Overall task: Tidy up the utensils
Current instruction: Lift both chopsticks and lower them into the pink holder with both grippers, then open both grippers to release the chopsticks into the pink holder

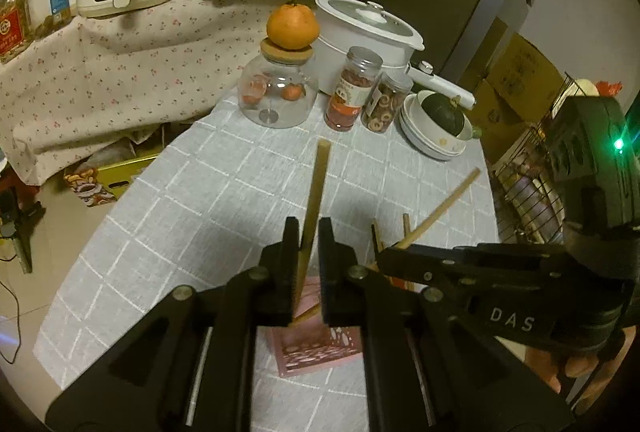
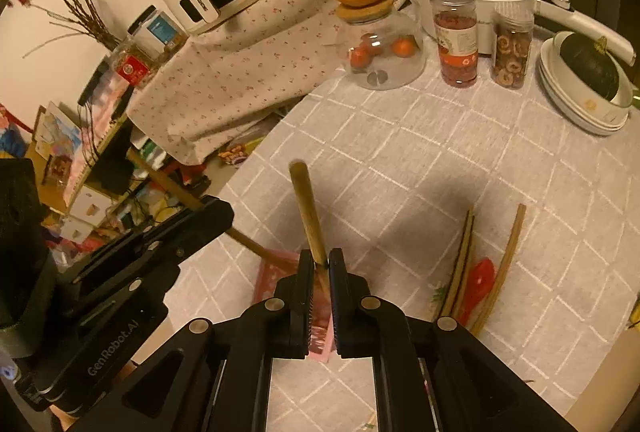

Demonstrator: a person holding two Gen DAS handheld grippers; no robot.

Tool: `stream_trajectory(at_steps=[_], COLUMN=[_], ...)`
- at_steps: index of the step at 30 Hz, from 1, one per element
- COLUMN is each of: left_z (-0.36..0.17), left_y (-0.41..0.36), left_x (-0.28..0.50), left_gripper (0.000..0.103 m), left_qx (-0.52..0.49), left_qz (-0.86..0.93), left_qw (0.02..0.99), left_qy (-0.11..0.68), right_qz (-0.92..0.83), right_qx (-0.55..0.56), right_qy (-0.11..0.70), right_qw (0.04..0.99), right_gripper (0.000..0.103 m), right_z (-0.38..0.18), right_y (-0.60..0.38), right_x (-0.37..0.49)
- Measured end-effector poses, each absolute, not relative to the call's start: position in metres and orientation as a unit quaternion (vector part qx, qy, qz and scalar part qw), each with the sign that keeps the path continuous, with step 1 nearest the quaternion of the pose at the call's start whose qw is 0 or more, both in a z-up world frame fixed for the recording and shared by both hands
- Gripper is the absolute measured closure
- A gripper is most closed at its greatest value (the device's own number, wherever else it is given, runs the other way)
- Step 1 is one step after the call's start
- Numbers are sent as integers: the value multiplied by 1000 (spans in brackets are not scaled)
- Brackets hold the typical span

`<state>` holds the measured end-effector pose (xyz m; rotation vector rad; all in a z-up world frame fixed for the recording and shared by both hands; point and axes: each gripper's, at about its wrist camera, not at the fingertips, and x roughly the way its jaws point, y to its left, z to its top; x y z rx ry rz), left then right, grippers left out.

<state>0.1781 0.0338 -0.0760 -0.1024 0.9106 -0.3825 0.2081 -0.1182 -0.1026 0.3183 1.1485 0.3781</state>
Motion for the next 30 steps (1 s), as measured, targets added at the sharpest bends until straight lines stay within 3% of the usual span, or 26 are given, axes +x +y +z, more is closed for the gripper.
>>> stream_trajectory(at_steps=[3, 10, 15, 17, 19, 26, 30], left_z=[-72, -58, -52, -50, -48, -53, -65], left_y=[35, 43, 43, 42, 39, 18, 10], left_x=[176, 167, 157, 151, 145, 120, 112], left_gripper=[68, 48, 42, 35, 21, 17, 17], left_qx=[-52, -84, -89, -86, -79, -42, -48], left_qz=[-176, -181, -171, -166, -159, -169, -184], left_qw=[883, 883, 880, 881, 881, 875, 858], left_qy=[431, 425, 434, 435, 439, 451, 477], right_qz=[178, 188, 182, 177, 170, 125, 94], right_qx=[163, 180, 174, 169, 161, 133, 114], right_qy=[532, 495, 483, 484, 485, 510, 531], right_qw=[812, 829, 839, 840, 842, 841, 834], right_gripper=[88, 81, 71, 69, 67, 48, 45], right_z=[-98, -66, -50, -47, -47, -64, -80], right_y=[-123, -146, -166, -175, -184, -220, -240], right_x=[207, 190, 174, 168, 163, 143, 135])
